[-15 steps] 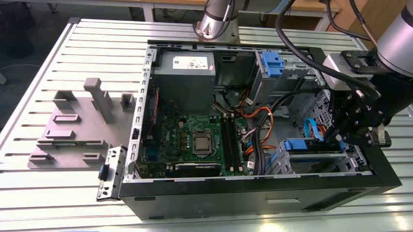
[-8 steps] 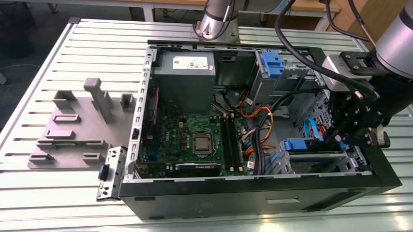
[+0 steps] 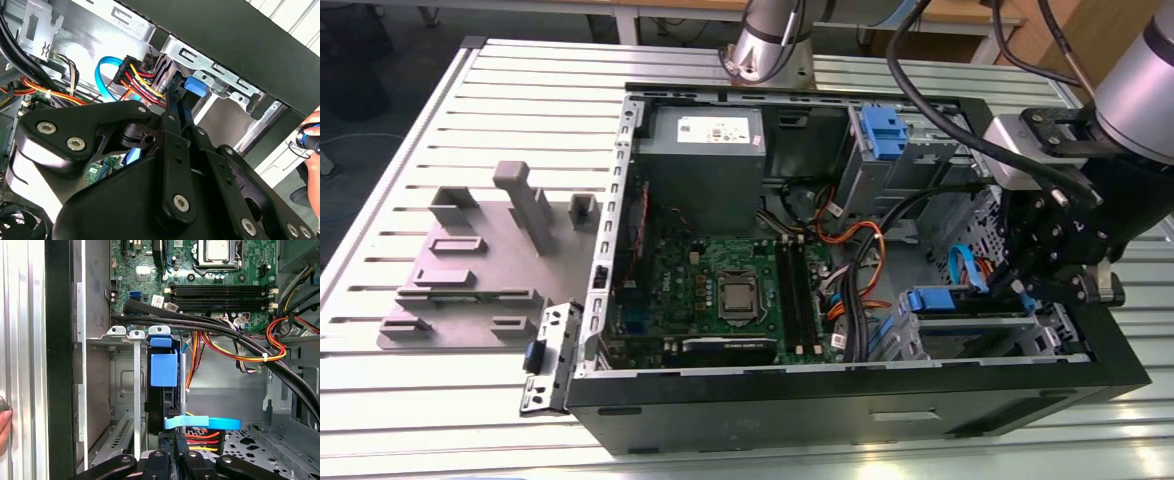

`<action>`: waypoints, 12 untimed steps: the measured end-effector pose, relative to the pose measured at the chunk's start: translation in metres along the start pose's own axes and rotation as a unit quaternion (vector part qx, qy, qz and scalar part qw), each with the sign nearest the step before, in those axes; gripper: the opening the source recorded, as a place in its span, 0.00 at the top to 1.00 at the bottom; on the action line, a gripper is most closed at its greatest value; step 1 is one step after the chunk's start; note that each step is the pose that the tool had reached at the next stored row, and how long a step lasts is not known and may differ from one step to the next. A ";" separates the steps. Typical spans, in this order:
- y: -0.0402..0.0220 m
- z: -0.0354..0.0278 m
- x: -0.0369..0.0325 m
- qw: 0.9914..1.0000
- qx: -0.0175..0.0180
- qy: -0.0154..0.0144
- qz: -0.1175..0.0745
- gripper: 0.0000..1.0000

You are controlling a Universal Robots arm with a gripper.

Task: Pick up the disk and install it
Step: 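Insert the second disk wire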

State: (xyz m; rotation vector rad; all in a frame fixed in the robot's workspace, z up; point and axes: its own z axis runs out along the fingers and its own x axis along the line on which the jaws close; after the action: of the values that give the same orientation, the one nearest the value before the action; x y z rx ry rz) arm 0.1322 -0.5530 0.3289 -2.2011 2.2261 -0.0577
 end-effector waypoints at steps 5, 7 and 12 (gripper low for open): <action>0.0000 0.0006 -0.0001 1.000 0.000 -0.001 0.000 0.83; 0.0000 0.0005 0.0000 1.000 0.000 0.000 0.000 0.76; -0.0001 -0.0031 0.0000 1.000 0.000 0.000 0.000 0.76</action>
State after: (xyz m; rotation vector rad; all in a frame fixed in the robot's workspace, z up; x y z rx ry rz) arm 0.1322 -0.5530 0.3319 -2.2010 2.2261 -0.0576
